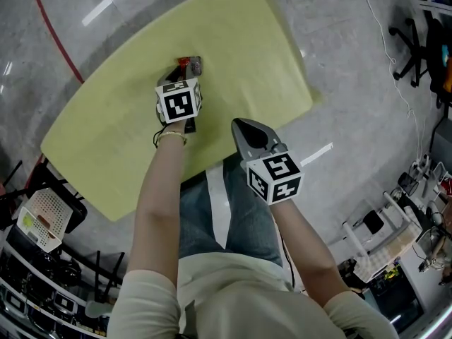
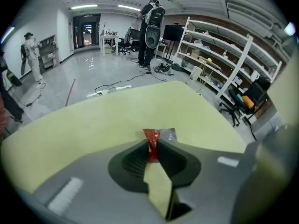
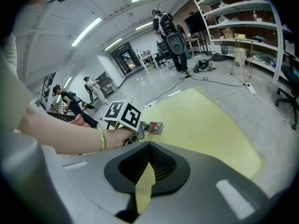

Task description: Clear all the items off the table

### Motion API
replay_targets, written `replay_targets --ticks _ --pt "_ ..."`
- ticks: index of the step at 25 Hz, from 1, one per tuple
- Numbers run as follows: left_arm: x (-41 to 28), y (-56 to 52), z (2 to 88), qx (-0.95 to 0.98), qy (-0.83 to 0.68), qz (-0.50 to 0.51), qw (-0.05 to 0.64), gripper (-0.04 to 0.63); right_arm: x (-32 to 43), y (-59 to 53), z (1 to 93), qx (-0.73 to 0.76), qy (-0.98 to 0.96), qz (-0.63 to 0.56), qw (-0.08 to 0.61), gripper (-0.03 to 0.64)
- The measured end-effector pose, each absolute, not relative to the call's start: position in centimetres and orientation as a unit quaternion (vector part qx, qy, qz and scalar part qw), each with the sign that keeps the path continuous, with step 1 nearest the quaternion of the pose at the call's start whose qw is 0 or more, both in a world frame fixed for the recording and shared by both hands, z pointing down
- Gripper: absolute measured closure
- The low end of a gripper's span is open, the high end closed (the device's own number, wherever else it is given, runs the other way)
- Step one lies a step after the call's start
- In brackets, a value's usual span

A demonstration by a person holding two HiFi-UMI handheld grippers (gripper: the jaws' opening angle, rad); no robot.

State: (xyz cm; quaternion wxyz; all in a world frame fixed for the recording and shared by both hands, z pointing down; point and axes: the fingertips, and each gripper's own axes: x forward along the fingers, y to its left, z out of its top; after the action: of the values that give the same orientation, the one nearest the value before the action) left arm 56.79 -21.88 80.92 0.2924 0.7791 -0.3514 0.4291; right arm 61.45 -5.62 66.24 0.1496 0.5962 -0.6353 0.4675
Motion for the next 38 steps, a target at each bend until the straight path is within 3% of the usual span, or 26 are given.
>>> replay_targets --ticks 20,38 --pt "53.8 -20.3 69.3 0.828 -0.323 0.376 0.26 0.569 57.8 -7.1 58.6 0.613 -0.653 0.421 0.144 0.618" --pt "45.3 -18.1 58.9 0.848 -0.304 0.354 0.251 0.572 51.0 -6.3 51.5 0.634 -0.658 0.376 0.153 0.618"
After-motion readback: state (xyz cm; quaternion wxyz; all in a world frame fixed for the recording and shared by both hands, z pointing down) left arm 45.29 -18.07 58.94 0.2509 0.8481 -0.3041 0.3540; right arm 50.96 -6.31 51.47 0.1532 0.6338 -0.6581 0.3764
